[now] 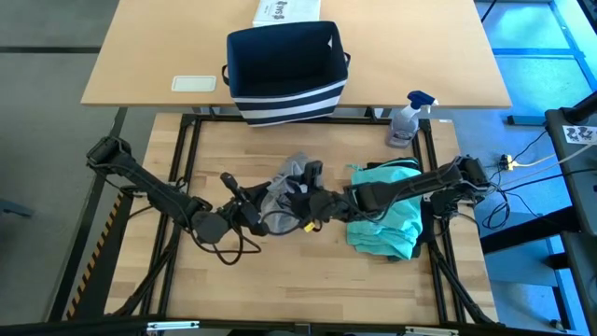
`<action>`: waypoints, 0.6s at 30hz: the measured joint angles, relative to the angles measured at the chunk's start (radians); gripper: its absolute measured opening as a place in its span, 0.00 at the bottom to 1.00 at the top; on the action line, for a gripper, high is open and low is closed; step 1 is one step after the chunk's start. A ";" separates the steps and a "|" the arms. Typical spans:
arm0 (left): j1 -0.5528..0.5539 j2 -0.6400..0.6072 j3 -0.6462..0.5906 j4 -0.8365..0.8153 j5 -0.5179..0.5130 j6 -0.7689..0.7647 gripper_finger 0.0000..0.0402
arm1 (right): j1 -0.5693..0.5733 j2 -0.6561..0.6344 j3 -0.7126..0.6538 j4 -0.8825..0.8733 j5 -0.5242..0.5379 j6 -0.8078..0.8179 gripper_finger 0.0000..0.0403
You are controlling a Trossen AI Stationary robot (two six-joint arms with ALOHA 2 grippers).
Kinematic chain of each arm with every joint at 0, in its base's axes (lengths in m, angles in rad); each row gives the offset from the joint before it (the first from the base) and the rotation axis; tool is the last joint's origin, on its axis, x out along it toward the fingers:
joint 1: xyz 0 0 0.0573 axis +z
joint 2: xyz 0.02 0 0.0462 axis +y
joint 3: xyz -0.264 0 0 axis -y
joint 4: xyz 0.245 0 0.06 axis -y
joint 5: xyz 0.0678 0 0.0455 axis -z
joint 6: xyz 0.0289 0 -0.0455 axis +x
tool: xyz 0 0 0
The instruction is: Fold Laundry from Bin
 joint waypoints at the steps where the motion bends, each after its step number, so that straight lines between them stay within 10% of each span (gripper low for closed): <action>1: 0.000 0.000 0.000 0.000 0.000 0.000 0.00 | 0.000 0.000 0.000 0.002 0.000 -0.010 0.58; 18: 0.000 0.000 0.000 0.000 0.000 0.008 0.00 | 0.000 -0.027 0.000 -0.013 0.017 -0.111 0.58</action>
